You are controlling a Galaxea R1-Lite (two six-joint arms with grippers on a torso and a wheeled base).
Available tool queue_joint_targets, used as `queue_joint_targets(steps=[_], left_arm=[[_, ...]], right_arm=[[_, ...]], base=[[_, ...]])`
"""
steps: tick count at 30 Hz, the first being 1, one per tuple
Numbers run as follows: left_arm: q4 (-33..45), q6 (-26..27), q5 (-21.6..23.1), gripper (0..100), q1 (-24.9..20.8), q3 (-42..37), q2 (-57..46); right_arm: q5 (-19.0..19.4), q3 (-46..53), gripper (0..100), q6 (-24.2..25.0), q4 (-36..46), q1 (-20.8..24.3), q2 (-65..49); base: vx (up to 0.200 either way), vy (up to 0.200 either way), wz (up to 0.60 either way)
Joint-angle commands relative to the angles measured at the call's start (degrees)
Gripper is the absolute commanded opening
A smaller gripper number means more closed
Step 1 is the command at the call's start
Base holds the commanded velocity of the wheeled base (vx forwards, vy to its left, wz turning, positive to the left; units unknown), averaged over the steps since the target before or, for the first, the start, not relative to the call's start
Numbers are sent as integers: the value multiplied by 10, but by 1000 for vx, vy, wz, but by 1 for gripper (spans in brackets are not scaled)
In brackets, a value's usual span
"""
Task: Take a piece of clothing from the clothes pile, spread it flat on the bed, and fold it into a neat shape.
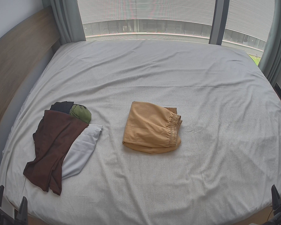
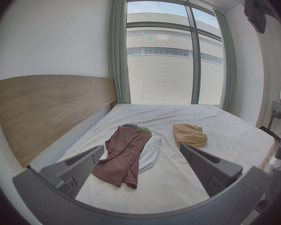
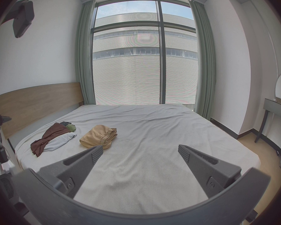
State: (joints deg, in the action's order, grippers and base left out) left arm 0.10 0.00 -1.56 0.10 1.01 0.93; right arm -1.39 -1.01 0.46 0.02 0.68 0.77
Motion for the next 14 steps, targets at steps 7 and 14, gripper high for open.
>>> queue_joint_targets(steps=[7, 14], left_arm=[[0, 1, 0, 100, 1, -10, -5], [0, 2, 0, 100, 1, -10, -5]], right_arm=[[12, 10, 100, -5, 0, 0, -8], [14, 10, 100, -6, 0, 1, -8]], base=[[0, 0, 0], [0, 0, 0]])
